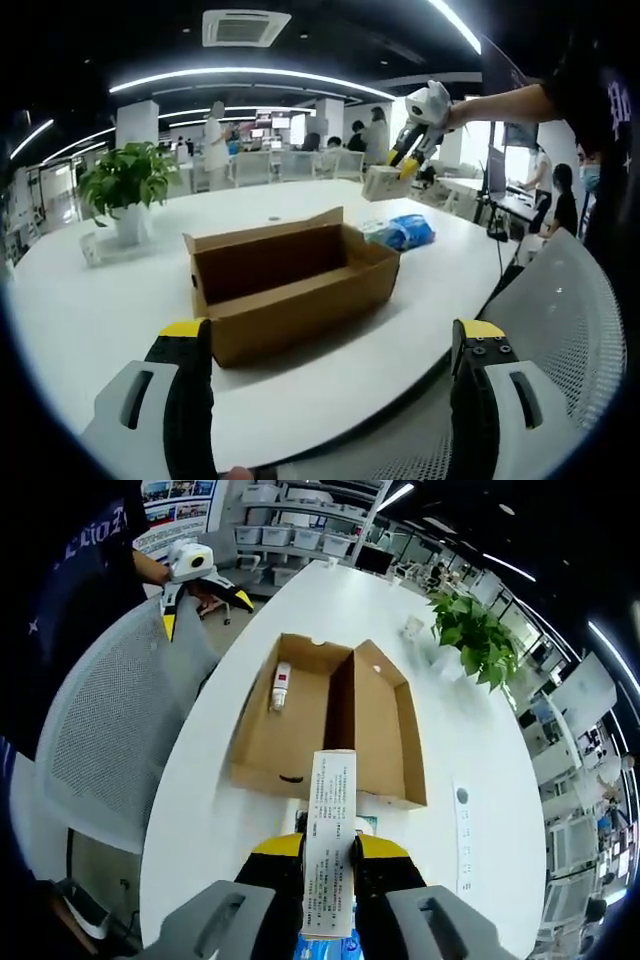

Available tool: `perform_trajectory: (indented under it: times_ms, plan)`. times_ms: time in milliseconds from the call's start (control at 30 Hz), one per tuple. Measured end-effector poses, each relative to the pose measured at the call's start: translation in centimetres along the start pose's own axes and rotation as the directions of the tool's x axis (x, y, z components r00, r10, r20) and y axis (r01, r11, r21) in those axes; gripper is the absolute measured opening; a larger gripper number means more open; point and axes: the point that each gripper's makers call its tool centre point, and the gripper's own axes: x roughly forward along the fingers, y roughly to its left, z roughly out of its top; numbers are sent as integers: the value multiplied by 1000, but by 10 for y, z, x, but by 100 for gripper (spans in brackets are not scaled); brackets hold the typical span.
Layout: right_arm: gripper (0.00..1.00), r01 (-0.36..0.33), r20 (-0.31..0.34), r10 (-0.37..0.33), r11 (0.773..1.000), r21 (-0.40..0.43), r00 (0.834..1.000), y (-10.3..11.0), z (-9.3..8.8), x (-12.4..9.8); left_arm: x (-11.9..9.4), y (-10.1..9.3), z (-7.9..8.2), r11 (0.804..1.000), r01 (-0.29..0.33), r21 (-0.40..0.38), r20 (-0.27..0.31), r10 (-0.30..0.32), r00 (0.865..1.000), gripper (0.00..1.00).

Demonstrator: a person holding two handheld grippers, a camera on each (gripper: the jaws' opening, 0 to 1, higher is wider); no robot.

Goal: Operate the shoe box by opening the lid, removing the specified soft item, and placing it in the target area until the item is outside and the box remains undamaged.

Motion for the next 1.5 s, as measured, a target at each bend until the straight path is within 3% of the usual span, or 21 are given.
perform_trajectory:
  times_ms: [467, 1500]
  plan:
    - [14, 8, -37, -9, 1000, -24, 999, -3, -18, -4, 0, 0, 1, 1000, -6, 7, 3, 6, 1000, 99]
    - [14, 9, -147, -11, 1000, -16, 989, -23, -89, -1, 0, 3, -6, 1000, -19, -2, -37, 19, 999, 98]
